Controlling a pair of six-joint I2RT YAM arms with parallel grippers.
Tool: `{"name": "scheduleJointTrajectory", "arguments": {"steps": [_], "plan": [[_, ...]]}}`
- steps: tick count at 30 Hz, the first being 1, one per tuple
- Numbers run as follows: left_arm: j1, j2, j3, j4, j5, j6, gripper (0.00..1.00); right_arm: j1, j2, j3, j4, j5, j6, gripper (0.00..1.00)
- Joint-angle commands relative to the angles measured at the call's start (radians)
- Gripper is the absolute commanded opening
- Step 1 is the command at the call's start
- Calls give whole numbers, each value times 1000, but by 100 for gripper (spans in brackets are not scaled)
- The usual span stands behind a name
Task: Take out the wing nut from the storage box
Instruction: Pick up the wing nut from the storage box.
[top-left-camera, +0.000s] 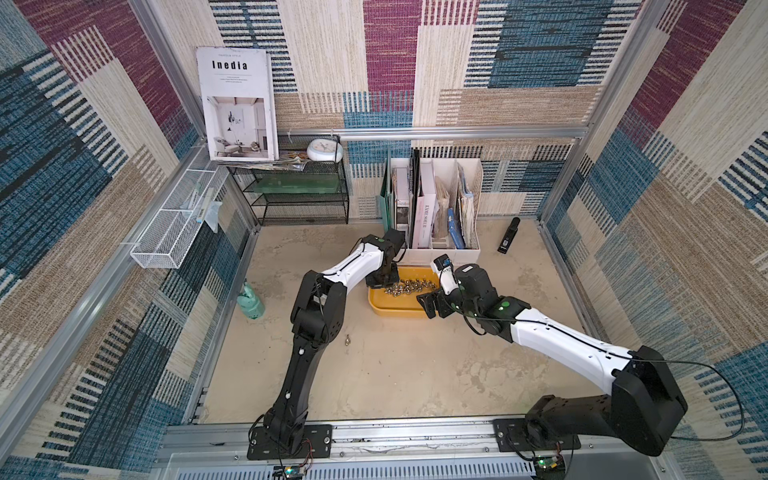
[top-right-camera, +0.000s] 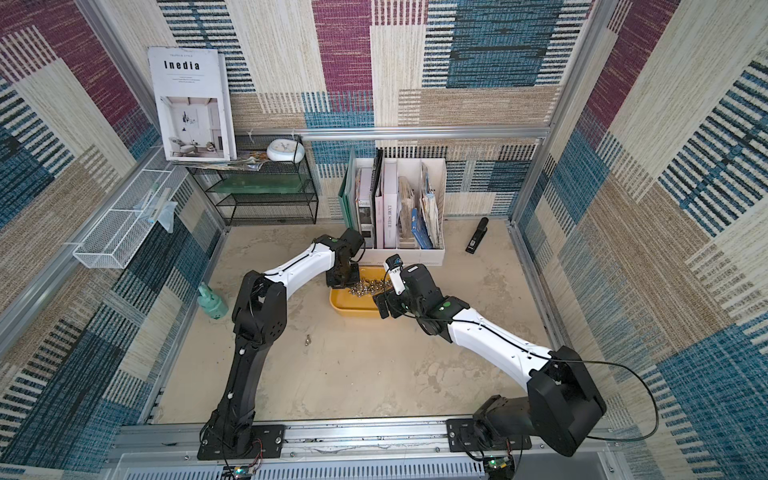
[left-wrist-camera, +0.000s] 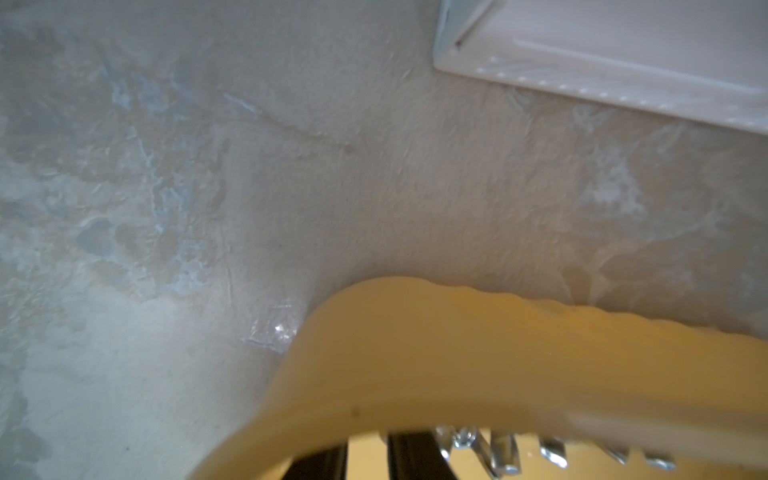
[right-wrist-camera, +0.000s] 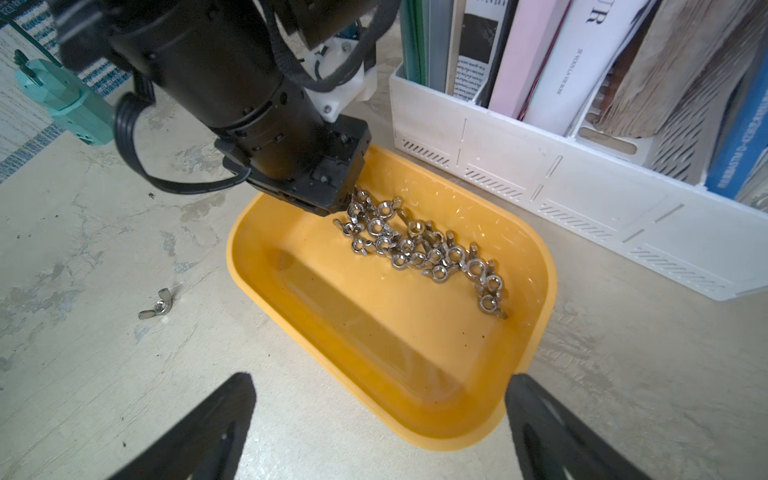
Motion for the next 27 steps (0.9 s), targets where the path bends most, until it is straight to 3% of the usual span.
{"name": "scheduleJointTrajectory", "arguments": {"steps": [1,8,13,27], "plan": [[4,8,9,-17,-19,9,20,-3,7,11,0,-7,-6,99],[5,14,15,-17,-22,14,16,-6,10,12,-1,-9,-8,99],[5,7,19,-20,-32,23,3,-8,12,12,3,-15,-4,99],[-14,-139,-78,-20,-30,8,0,-7,5,3,12,-44,-1,99]]}}
